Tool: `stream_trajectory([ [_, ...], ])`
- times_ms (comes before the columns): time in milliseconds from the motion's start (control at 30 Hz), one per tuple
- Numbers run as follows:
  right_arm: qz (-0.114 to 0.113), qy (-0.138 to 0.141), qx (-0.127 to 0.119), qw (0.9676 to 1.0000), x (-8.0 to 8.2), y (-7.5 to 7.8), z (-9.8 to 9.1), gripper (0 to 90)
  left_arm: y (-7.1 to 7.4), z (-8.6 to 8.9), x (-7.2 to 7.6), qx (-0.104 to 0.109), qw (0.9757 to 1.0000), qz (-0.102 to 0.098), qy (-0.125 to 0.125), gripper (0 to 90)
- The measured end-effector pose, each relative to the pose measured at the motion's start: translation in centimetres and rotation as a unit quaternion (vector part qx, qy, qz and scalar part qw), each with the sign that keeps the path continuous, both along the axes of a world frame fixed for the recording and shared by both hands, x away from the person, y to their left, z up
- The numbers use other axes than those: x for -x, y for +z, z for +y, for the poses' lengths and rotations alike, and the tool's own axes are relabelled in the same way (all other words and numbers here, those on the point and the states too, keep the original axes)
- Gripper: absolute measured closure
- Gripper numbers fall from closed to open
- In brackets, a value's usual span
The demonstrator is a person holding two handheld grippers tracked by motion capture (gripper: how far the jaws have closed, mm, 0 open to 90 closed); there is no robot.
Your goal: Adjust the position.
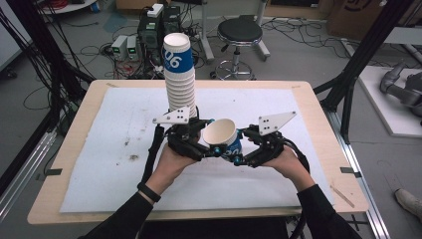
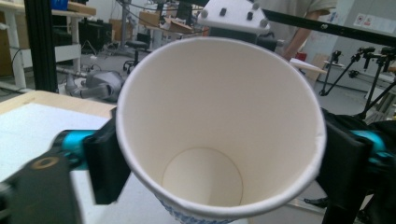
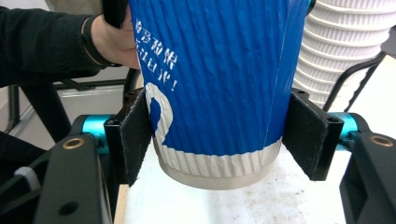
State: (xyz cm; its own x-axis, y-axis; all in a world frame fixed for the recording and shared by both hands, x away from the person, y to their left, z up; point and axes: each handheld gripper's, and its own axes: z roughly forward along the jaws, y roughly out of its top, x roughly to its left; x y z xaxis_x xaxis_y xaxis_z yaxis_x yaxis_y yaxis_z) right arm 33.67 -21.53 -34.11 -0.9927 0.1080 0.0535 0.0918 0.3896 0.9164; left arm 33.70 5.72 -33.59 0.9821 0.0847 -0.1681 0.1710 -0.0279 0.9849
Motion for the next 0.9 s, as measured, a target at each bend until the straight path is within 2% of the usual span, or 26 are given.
stream_trajectory([
  [167, -0.003, -0.001, 0.001, 1.0, 0.1, 0.0, 0.1, 29.9, 0.1, 0.1, 0.0, -0.01, 0.9999, -0.006, 0.0, 22.7],
  [333, -0.002, 0.0, 0.01, 1.0, 0.3, -0.2, 0.3, 27.9, 0.7, 0.0, 0.2, -0.039, 0.999, -0.018, -0.005, 23.5],
  [467, -0.002, -0.002, 0.023, 0.9997, 0.4, -0.4, 0.8, 24.5, 1.4, -0.1, 0.5, -0.087, 0.9952, -0.044, 0.004, 24.0],
  [600, -0.003, -0.008, 0.025, 0.9996, 0.5, -0.6, 1.4, 22.7, 1.7, -0.3, 0.6, -0.12, 0.9913, -0.055, 0.002, 24.1],
  [667, -0.002, -0.006, 0.029, 0.9996, 0.4, -0.8, 1.7, 23.0, 1.7, -0.3, 0.7, -0.121, 0.9912, -0.055, 0.0, 24.1],
  [767, -0.004, -0.008, 0.03, 0.9995, 0.4, -1.2, 1.9, 28.7, 1.9, -0.3, 0.8, -0.12, 0.9912, -0.055, 0.0, 24.0],
  [833, -0.003, -0.01, 0.02, 0.9997, 0.5, -1.3, 2.0, 29.5, 1.9, -0.3, 0.7, -0.113, 0.9922, -0.052, -0.001, 23.3],
  [900, -0.005, -0.008, 0.008, 0.9999, 0.5, -1.4, 2.0, 29.7, 1.8, -0.3, 0.7, -0.094, 0.9946, -0.042, 0.0, 21.3],
])
